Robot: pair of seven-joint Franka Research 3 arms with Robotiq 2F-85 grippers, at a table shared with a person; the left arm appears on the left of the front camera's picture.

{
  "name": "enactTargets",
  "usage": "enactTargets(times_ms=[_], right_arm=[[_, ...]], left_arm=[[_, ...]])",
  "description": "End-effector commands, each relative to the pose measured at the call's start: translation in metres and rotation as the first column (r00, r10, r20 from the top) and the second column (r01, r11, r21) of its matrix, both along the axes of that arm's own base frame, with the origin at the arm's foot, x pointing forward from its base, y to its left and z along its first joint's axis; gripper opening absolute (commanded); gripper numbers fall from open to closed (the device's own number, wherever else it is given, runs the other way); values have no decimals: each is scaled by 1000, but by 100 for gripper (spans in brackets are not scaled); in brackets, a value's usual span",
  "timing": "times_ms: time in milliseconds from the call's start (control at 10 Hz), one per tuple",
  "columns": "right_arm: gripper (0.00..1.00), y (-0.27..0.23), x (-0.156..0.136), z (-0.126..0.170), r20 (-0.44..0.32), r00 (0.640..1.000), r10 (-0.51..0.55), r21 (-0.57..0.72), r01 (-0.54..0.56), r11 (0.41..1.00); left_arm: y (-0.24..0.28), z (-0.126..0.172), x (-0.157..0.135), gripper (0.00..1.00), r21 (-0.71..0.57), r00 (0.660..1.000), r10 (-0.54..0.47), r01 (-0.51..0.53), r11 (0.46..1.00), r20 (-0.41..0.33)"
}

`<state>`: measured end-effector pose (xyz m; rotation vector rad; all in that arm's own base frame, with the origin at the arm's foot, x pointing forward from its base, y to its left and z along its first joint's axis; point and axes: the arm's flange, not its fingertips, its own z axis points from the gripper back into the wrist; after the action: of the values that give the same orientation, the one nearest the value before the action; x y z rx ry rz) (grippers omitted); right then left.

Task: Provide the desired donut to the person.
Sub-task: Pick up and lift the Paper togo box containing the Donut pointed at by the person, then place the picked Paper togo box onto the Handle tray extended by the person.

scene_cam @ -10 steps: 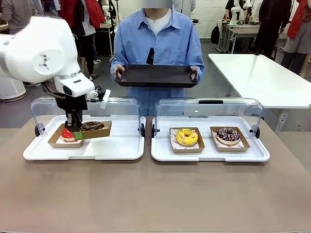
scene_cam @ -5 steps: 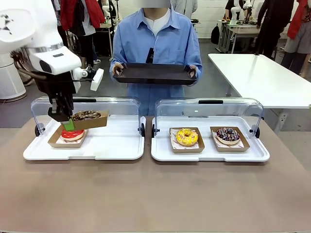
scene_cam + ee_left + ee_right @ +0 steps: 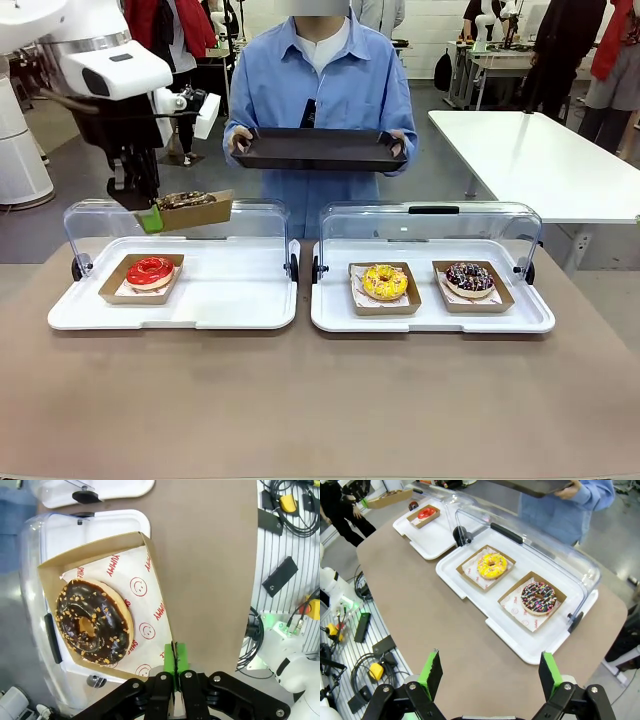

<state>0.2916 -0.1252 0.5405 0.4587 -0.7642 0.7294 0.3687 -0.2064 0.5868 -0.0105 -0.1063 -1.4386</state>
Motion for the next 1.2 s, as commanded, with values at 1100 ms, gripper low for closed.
enactTargets(times_ms=[1100], right_arm=[[100, -1, 1, 0, 15, 1000, 16, 21, -16, 1000]], left_arm=[[0, 0, 0, 0, 0, 1000, 0, 0, 1000, 0]])
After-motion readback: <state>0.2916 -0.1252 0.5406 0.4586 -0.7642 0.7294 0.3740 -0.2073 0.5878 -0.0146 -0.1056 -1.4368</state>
